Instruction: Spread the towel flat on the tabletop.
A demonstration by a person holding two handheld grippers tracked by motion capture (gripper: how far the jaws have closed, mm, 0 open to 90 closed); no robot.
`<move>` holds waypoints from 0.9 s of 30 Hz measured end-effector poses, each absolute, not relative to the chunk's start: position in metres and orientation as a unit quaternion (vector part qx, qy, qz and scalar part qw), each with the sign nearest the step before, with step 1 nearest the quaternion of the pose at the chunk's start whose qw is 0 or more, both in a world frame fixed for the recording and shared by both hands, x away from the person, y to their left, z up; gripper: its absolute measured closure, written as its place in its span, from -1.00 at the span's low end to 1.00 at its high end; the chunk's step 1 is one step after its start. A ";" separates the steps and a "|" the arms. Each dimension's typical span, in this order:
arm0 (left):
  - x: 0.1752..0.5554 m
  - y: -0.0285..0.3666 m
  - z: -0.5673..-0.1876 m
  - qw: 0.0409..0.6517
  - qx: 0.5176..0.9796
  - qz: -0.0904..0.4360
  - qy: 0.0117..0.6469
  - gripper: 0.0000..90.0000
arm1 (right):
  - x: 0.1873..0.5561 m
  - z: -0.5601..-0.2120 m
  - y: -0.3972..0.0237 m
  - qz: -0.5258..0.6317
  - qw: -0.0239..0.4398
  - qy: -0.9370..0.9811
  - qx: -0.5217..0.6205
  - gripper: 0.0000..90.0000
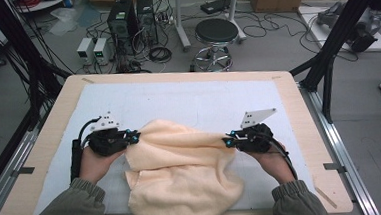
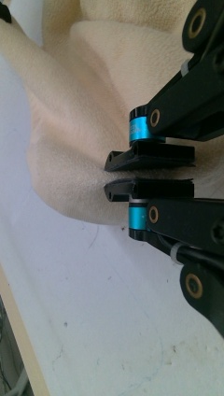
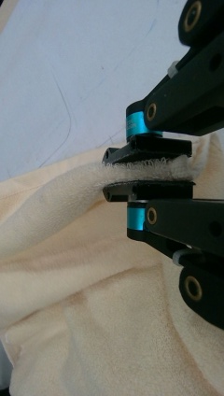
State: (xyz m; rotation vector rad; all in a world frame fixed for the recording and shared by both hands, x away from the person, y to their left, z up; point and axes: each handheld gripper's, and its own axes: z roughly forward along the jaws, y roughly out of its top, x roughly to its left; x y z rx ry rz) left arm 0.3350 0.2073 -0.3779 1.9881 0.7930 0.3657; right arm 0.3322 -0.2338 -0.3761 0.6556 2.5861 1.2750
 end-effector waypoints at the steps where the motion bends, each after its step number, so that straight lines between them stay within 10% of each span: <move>1: 0.342 0.208 -0.377 0.463 0.809 0.151 0.329 0.87 | 0.335 -0.375 -0.234 0.428 0.085 0.872 0.221 0.84; 6: 0.424 0.197 -0.331 0.481 0.770 0.208 0.362 0.88 | 0.399 -0.339 -0.230 0.420 0.143 0.860 0.250 0.85; 9: 0.467 0.190 -0.295 0.459 0.736 0.270 0.417 0.45 | 0.458 -0.296 -0.229 0.416 0.221 0.812 0.344 -0.03; 11: 0.469 0.193 -0.291 0.494 0.726 0.241 0.413 0.15 | 0.470 -0.288 -0.232 0.457 0.181 0.788 0.370 -0.03; 27: 0.359 0.233 -0.369 0.494 0.776 0.197 0.339 0.03 | 0.364 -0.352 -0.213 0.436 0.130 0.853 0.258 -0.02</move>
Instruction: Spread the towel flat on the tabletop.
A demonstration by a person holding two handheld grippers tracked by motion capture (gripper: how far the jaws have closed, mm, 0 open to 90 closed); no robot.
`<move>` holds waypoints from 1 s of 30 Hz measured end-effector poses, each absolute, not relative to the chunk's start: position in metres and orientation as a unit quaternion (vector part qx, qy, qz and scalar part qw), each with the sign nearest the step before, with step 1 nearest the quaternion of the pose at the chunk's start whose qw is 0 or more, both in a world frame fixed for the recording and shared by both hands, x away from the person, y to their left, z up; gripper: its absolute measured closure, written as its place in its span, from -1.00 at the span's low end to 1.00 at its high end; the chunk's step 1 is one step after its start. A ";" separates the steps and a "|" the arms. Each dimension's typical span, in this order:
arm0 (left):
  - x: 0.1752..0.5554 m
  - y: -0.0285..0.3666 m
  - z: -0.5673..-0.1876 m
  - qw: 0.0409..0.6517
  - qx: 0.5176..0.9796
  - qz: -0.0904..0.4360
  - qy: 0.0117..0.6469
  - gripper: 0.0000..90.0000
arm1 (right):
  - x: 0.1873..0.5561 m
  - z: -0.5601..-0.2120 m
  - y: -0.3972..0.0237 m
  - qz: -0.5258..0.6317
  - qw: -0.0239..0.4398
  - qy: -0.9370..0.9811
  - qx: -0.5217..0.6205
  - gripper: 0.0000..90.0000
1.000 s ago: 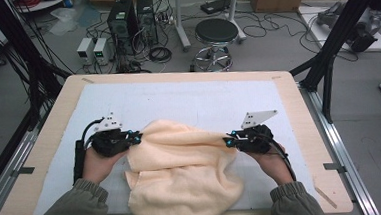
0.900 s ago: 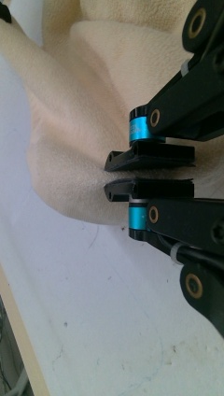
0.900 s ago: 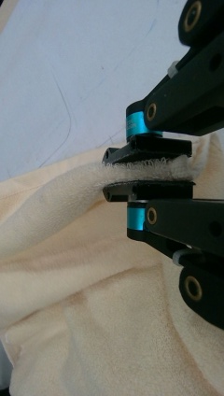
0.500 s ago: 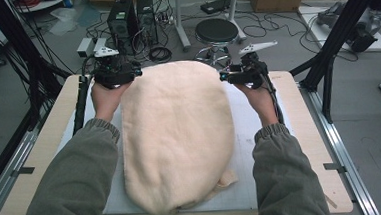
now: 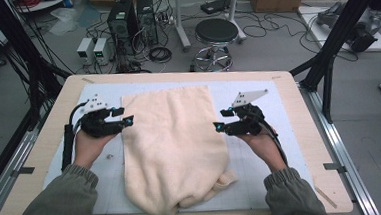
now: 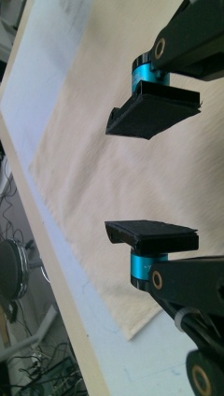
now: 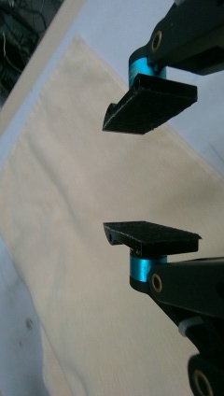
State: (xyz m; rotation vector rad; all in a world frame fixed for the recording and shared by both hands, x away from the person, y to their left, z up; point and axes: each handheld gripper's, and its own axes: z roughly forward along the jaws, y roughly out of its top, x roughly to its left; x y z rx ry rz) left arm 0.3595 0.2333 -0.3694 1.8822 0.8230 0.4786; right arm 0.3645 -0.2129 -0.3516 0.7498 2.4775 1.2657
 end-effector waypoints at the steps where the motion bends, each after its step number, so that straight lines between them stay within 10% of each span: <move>1: 0.350 0.234 -0.371 0.499 0.776 0.194 0.333 0.02 | 0.357 -0.353 -0.213 0.439 0.131 0.853 0.250 -0.02; 18: 0.243 0.221 -0.423 0.479 0.845 0.079 0.225 -0.14 | 0.277 -0.416 -0.217 0.452 0.050 0.872 0.183 -0.07; 30: 0.249 0.212 -0.424 0.448 0.862 0.098 0.215 0.87 | 0.278 -0.427 -0.206 0.431 0.044 0.884 0.178 0.74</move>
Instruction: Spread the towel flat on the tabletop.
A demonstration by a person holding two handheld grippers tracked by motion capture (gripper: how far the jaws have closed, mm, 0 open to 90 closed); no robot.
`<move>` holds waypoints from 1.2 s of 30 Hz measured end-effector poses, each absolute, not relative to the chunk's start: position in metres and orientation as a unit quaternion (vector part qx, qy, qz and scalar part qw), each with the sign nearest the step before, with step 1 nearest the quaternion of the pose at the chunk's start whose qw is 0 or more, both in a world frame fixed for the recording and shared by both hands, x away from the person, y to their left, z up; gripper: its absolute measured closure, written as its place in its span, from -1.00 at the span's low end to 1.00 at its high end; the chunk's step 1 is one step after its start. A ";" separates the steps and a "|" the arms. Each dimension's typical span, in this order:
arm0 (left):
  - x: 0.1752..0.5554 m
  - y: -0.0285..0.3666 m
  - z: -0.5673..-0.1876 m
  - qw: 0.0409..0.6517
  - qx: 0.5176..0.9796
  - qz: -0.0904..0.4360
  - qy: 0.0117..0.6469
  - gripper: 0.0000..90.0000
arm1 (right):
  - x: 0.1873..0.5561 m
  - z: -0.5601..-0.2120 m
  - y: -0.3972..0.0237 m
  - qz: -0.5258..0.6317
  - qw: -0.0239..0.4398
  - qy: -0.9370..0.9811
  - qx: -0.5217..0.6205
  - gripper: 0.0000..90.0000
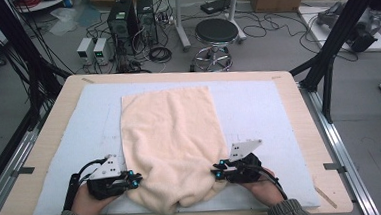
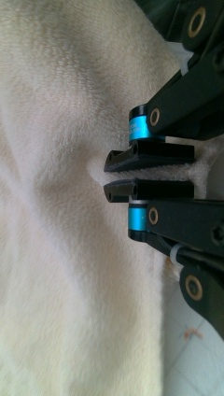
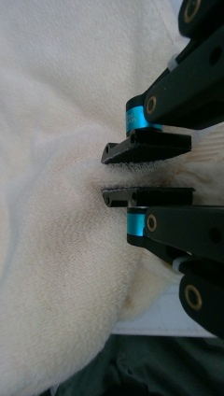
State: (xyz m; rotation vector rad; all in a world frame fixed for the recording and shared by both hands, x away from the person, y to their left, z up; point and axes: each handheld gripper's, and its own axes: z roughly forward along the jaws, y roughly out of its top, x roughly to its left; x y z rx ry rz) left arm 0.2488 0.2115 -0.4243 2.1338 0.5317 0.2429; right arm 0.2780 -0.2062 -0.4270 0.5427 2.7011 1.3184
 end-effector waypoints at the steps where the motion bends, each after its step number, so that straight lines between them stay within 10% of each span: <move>1: 0.250 0.215 -0.419 0.457 0.855 0.106 0.219 0.87 | 0.278 -0.425 -0.207 0.435 0.042 0.881 0.180 0.74; 12: 0.312 0.231 -0.369 0.506 0.783 0.187 0.309 0.88 | 0.305 -0.385 -0.212 0.461 0.078 0.857 0.218 0.76; 20: 0.378 0.203 -0.410 0.456 0.772 0.178 0.405 0.66 | 0.359 -0.410 -0.206 0.407 0.084 0.855 0.312 0.55; 27: 0.357 0.213 -0.391 0.492 0.772 0.176 0.362 0.21 | 0.346 -0.391 -0.229 0.450 0.117 0.836 0.293 0.33; 36: 0.287 0.215 -0.396 0.514 0.803 0.138 0.266 0.10 | 0.289 -0.386 -0.240 0.468 0.139 0.851 0.196 0.29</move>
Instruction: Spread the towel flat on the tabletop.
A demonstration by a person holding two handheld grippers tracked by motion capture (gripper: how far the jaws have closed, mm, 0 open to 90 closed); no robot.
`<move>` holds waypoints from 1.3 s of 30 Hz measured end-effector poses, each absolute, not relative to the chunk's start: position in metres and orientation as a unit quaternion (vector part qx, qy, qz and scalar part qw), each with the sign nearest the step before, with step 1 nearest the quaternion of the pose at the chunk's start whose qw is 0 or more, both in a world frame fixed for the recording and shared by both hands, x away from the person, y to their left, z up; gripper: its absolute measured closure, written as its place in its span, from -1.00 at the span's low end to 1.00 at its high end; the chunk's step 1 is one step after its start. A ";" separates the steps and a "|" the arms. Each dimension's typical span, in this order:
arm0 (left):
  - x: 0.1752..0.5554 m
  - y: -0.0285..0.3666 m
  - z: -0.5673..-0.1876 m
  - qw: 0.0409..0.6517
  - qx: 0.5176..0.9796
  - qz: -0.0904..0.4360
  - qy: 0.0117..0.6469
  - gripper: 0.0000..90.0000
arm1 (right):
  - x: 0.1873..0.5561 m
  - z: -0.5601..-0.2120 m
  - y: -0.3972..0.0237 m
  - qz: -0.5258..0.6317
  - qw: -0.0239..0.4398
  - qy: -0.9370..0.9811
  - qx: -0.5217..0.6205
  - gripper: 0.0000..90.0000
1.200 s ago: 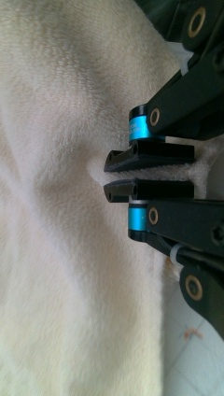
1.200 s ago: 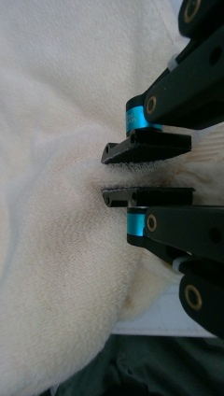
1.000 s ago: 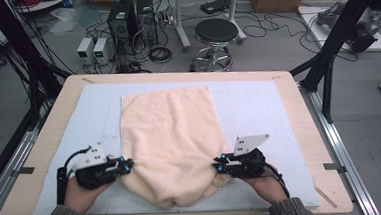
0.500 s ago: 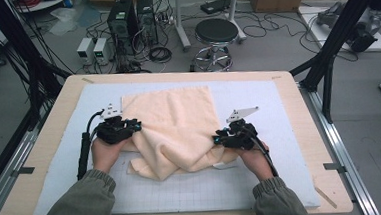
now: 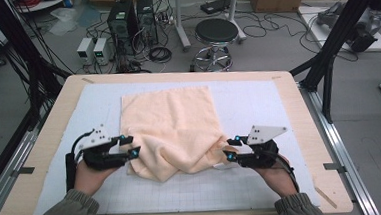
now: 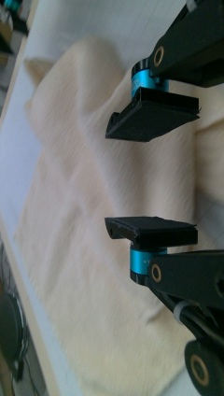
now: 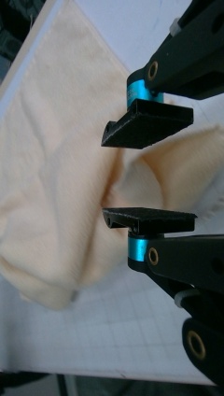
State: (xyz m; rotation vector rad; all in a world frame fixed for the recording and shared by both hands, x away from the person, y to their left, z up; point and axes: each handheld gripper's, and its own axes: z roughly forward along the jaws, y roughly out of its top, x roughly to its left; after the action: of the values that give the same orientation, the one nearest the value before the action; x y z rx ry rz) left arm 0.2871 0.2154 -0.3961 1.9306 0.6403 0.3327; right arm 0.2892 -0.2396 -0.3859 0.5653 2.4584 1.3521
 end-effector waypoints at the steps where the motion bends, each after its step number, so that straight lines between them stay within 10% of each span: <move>1: 0.281 0.214 -0.401 0.511 0.811 0.129 0.255 0.09 | 0.286 -0.389 -0.239 0.470 0.136 0.852 0.187 0.29; 10: 0.277 0.189 -0.439 0.422 0.879 0.094 0.200 0.09 | 0.296 -0.426 -0.218 0.391 0.120 0.897 0.166 0.30; 20: 0.279 0.190 -0.430 0.435 0.868 0.090 0.222 0.84 | 0.308 -0.438 -0.216 0.390 0.066 0.899 0.189 0.88; 33: 0.206 0.233 -0.369 0.506 0.827 0.112 0.219 0.85 | 0.223 -0.391 -0.213 0.448 0.024 0.887 0.111 0.82; 39: 0.206 0.235 -0.383 0.501 0.827 0.100 0.236 0.35 | 0.211 -0.377 -0.208 0.461 0.054 0.882 0.081 0.56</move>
State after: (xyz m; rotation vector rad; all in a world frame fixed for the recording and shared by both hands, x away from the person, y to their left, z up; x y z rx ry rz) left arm 0.2064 0.2348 -0.3831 1.9990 0.5718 0.2410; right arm 0.2107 -0.2080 -0.3773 0.2468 2.6800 1.4017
